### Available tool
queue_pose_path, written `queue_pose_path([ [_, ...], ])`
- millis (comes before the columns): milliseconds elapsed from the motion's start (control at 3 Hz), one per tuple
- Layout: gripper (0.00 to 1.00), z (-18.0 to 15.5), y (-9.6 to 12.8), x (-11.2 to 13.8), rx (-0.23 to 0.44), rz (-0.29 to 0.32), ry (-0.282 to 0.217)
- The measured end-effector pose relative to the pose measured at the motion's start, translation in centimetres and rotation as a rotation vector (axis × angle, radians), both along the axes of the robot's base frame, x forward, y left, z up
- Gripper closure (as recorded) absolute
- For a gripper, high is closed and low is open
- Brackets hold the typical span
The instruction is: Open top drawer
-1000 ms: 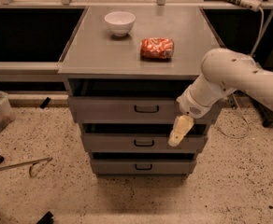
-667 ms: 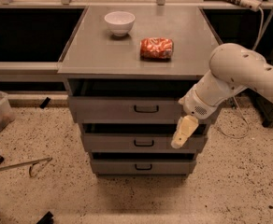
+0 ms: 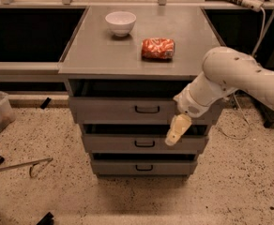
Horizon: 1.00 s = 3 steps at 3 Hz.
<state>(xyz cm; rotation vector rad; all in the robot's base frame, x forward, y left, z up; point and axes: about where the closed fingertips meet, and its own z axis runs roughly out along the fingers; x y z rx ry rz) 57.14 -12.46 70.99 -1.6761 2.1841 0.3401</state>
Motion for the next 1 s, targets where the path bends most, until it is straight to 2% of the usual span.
queue_pose_path([
  [333,0.00,-1.8,1.1,2.5,0.011,-0.006,-0.063],
  [667,0.00,-3.4,1.6,4.5,0.007,-0.018,-0.099],
  [1000,0.00,-3.3,1.6,4.6,0.007,-0.018,-0.102],
])
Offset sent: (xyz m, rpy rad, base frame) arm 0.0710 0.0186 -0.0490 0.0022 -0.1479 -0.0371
